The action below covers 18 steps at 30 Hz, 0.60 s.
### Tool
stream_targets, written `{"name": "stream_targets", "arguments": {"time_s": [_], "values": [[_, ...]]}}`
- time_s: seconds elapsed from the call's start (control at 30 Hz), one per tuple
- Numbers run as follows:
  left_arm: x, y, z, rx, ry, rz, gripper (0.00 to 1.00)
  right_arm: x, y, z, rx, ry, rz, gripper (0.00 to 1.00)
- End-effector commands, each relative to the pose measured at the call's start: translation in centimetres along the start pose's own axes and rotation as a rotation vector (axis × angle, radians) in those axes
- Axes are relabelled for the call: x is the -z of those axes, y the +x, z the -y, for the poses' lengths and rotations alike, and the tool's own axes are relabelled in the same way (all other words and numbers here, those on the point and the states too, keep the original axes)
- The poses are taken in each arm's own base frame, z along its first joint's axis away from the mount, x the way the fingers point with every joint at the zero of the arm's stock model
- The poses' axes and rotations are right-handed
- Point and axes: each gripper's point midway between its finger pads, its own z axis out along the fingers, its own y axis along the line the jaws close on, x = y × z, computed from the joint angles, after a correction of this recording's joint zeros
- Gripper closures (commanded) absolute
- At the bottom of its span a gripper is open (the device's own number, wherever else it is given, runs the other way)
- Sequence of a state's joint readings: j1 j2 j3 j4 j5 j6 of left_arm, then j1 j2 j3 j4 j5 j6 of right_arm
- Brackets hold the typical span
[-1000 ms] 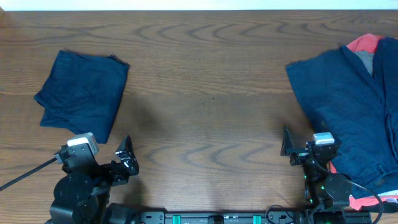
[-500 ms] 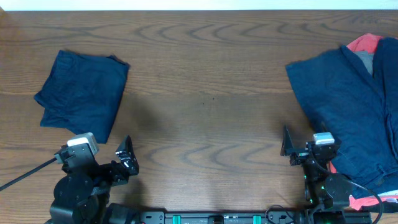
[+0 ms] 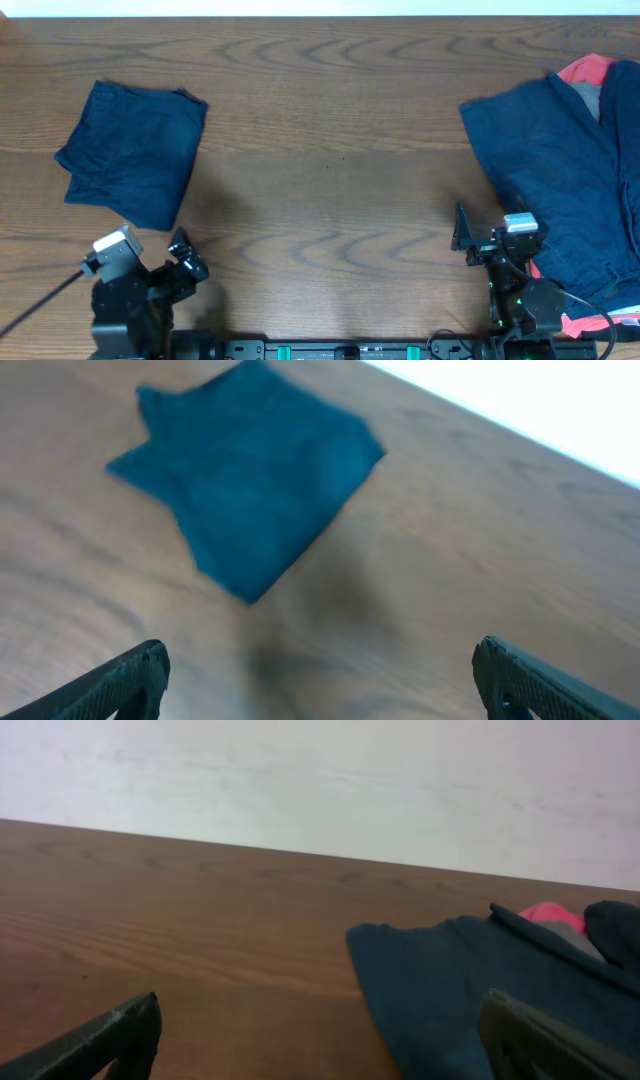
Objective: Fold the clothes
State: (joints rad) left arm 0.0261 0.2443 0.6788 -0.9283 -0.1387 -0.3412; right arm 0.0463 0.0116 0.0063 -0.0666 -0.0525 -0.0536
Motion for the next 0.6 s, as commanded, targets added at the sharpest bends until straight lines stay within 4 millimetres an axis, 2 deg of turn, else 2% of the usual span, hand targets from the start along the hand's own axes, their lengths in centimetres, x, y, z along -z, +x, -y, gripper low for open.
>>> {"name": "stream_targets", "arguments": {"time_s": [0.0, 0.1, 0.2, 0.37, 0.57], "values": [[-1.5, 2.6, -1.5, 0.022, -0.036, 0.002, 0.02, 0.0, 0.0, -0.3, -0.018, -0.009, 0.001, 0.01], [-3.2, 4.9, -2.2, 0.039, -0.038, 0.003, 0.02, 0.0, 0.0, -0.3, -0.018, -0.009, 0.001, 0.01], [-4.9, 5.6, -2.2, 0.048, -0.025, 0.036, 0.02, 0.0, 0.0, -0.3, -0.018, -0.009, 0.001, 0.01], [-7.6, 3.9, -1.0, 0.076, 0.036, 0.171, 0.02, 0.0, 0.0, -0.3, -0.018, -0.009, 0.001, 0.01], [-9.2, 1.9, 0.2, 0.11, 0.108, 0.336, 0.02, 0.0, 0.0, -0.3, -0.018, -0.009, 0.001, 0.01]]}}
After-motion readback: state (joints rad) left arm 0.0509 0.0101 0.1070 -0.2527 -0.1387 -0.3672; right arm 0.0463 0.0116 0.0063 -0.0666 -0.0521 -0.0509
